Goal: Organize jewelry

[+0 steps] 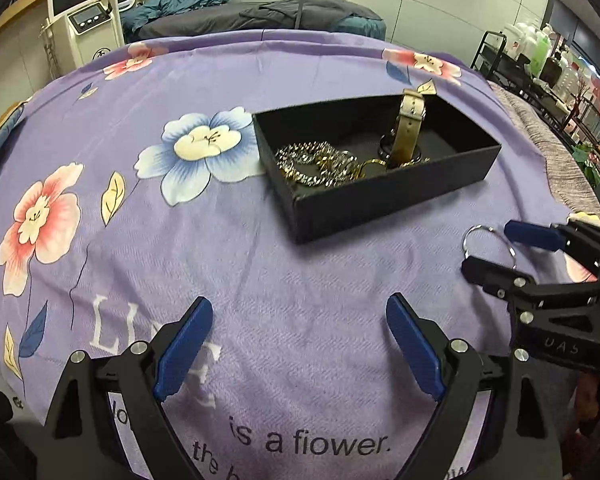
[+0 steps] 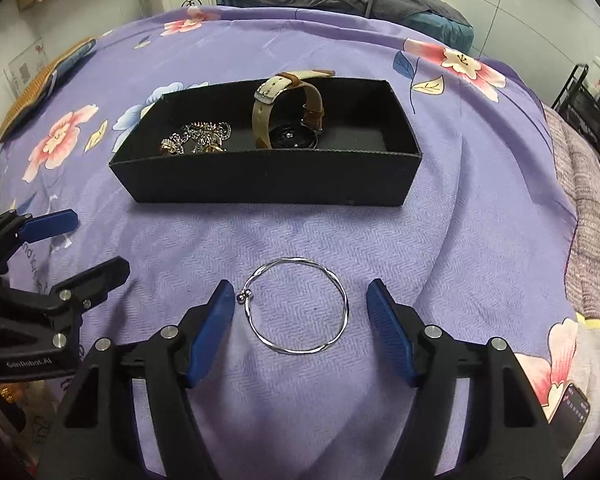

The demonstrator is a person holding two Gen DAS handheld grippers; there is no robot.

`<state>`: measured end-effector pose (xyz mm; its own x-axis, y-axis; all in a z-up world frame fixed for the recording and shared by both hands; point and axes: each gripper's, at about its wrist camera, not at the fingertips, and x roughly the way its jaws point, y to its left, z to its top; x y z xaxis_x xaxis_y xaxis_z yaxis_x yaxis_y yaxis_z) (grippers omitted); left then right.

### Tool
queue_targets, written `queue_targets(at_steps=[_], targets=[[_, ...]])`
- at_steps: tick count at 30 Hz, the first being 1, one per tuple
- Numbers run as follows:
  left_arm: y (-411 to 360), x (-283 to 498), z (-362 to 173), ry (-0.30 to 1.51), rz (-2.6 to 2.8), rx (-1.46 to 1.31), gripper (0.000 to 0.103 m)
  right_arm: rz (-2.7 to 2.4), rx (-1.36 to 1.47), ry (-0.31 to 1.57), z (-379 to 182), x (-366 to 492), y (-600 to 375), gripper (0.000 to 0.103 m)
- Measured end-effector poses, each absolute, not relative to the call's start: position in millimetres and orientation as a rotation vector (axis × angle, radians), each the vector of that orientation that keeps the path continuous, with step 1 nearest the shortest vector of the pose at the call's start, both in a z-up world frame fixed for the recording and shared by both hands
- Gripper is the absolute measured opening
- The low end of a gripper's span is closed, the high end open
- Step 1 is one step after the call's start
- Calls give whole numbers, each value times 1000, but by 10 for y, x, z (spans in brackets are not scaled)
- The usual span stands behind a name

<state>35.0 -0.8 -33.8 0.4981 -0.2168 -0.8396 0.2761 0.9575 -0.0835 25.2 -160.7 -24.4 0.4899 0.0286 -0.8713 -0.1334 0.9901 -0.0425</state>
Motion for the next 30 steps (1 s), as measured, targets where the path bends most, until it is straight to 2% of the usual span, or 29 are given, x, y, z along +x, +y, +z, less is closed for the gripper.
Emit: queue_targets(at_steps=[4,7,30], targets=[[-11,342,-392,1019,-297,70,87,97,-126,1045,-259,281,-1571,65],[-37,331,-405,1019,-297,82,88,98,-122,1039,-258,309,-1571,57],[-168,292,-289,1026,-316,99,90,103,-31,1049,-113,163,-1726,56]])
